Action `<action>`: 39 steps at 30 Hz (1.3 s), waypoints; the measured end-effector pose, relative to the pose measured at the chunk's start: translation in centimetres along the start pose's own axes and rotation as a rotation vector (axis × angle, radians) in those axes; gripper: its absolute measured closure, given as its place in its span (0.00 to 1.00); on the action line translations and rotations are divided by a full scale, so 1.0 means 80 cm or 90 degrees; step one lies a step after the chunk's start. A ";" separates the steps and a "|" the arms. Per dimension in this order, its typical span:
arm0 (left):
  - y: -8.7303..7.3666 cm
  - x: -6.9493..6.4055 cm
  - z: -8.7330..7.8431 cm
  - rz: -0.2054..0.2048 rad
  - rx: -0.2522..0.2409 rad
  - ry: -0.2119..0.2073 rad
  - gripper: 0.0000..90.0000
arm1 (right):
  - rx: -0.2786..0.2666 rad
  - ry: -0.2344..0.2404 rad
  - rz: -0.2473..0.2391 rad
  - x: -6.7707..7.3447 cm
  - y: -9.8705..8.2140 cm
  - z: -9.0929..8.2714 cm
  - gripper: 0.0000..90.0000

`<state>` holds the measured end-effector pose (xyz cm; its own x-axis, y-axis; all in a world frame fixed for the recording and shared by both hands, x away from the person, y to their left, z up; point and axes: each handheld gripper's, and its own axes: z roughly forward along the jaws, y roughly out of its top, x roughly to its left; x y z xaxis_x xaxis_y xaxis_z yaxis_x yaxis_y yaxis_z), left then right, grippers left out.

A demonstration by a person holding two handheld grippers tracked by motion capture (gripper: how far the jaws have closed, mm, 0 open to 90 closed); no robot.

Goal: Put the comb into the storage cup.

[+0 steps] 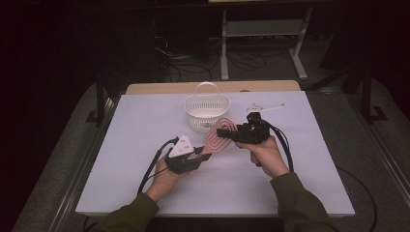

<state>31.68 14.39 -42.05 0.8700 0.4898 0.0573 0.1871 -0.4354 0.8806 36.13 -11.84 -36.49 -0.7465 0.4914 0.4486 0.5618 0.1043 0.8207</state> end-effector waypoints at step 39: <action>-0.001 0.016 -0.012 -0.037 -0.003 -0.059 0.37 | -0.032 -0.016 -0.010 -0.005 0.005 -0.019 0.70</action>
<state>32.32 15.75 -41.58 0.8962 0.4420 -0.0381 0.2367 -0.4038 0.8837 36.13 -13.30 -35.82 -0.7462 0.5110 0.4268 0.5304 0.0688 0.8449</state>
